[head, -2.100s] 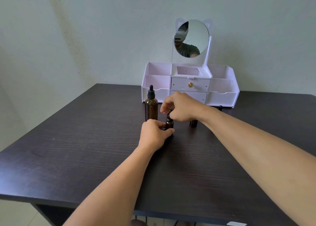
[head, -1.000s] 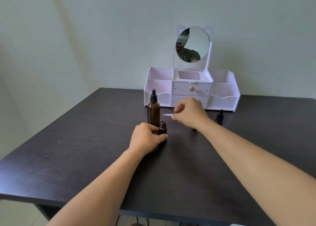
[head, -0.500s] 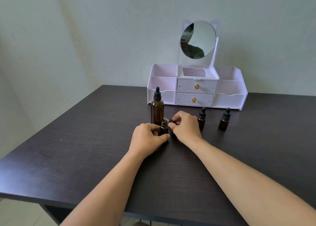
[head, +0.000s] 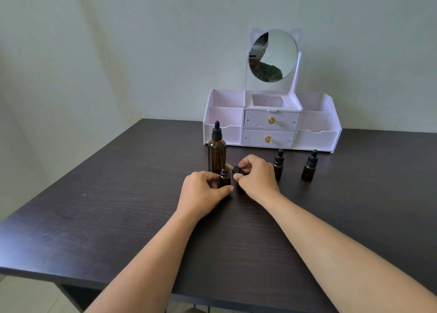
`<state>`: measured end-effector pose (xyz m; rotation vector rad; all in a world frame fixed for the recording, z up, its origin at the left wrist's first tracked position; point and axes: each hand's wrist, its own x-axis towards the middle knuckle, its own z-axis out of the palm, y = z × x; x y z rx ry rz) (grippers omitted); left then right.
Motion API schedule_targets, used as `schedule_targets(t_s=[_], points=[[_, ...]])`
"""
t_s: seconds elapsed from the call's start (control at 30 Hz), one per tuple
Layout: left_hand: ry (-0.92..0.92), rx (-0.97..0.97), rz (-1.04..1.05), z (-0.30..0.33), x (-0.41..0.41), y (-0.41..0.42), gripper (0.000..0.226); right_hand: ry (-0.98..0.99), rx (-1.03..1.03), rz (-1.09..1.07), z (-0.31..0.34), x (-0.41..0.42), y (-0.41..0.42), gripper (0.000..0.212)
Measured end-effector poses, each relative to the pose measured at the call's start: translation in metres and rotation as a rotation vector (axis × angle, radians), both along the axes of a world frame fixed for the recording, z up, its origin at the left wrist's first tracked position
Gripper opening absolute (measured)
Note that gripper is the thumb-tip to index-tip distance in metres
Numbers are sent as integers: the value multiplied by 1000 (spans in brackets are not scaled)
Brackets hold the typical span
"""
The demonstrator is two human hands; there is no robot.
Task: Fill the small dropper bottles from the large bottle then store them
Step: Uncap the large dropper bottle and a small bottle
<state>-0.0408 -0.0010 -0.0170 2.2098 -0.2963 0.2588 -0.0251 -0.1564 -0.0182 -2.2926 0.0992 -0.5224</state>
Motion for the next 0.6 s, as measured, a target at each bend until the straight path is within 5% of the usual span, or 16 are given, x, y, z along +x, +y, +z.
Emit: schedule_targets(t_s=[0.17, 0.37, 0.6], points=[[5, -13, 7, 0, 0, 0, 27, -31, 9, 23, 6, -1, -1, 29], [14, -9, 27, -1, 3, 0, 29, -178, 126, 49, 48, 17, 7, 11], [38, -18, 25, -3, 5, 1, 38, -152, 123, 176, 88, 34, 26, 23]])
